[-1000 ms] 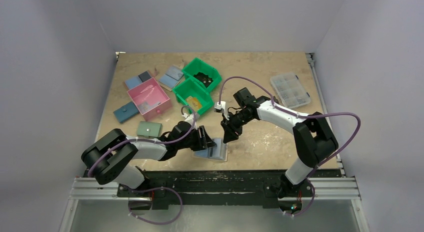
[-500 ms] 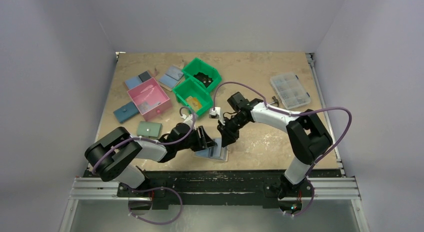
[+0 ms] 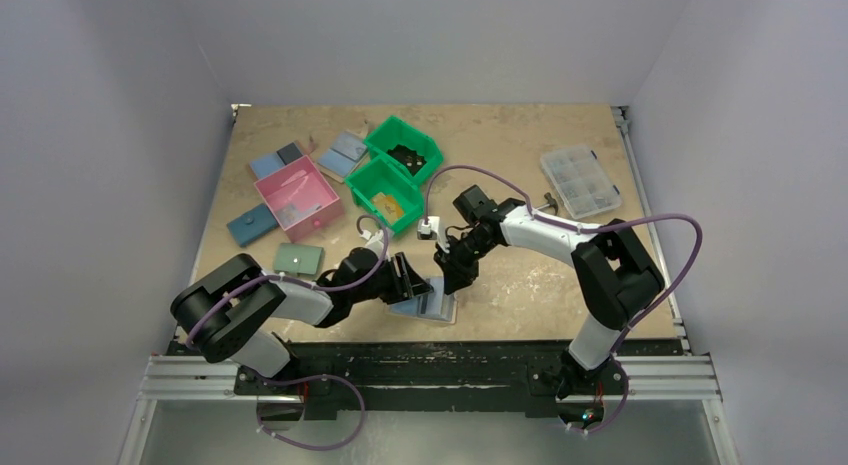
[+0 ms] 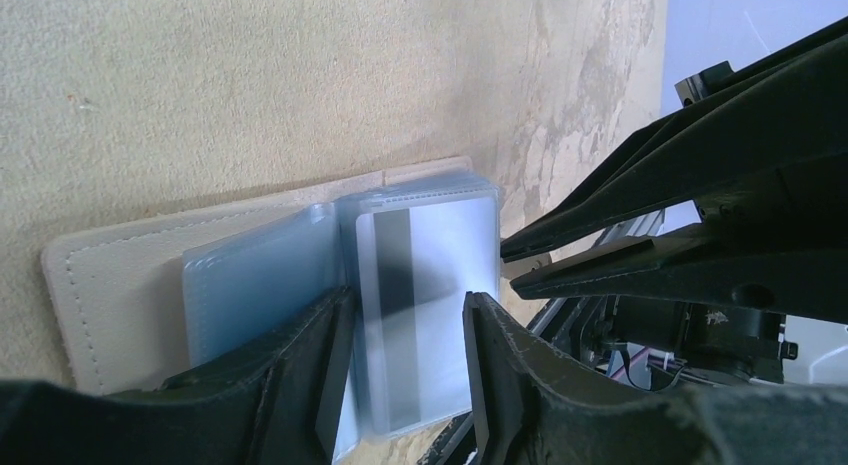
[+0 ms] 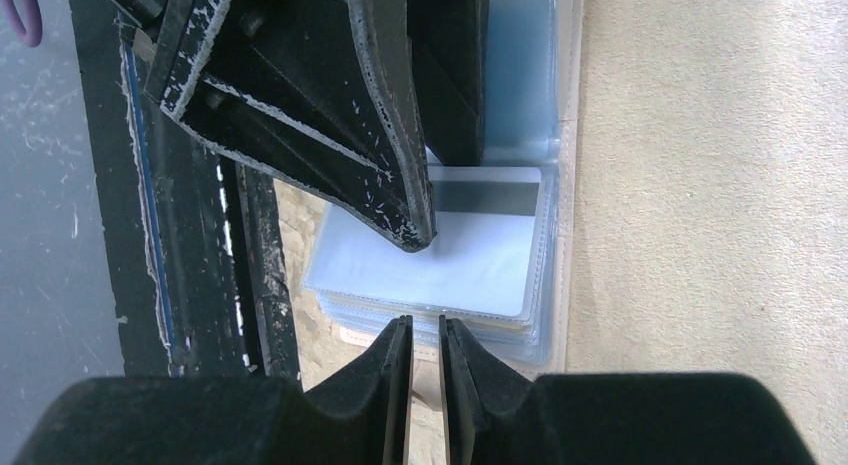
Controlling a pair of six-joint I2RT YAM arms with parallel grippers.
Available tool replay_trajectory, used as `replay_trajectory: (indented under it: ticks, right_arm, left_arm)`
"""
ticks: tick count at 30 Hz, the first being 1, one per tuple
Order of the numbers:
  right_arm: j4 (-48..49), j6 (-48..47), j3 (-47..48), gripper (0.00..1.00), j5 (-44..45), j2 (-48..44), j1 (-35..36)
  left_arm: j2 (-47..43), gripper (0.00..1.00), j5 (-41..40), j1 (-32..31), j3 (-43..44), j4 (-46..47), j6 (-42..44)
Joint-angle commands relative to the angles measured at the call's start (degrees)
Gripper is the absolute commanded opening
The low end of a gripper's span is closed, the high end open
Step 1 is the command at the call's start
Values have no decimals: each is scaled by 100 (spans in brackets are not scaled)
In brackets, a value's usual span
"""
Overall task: Take the credit cards out of the card holder
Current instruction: Remove the credit card from the card holder.
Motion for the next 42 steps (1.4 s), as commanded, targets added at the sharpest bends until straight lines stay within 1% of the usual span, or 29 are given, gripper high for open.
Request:
replay_trajectory:
  ticks: [1,16,23,29,37,42]
  right_arm:
    - [-35,-98,119,23,-156,-18,44]
    - [59,134,252,24,-550,104,62]
    - [171,273,266,25,-640,121,60]
    - [233,425,301,32,-897,257,62]
    - [294,549,383,33,-1095,458,61]
    - [256,547,514,35,-1246,522,62]
  left_arm:
    - [134,49,123,20,-161,-91,16]
    - [210,52,305,21,-188,196,-39]
    - [158,61,398,21,-225,375,-39]
    - [167,64,519,21,-247,563,-33]
    - [133,67,630,16,-329,784,-40]
    - [130,68,682,20,-340,802,-41]
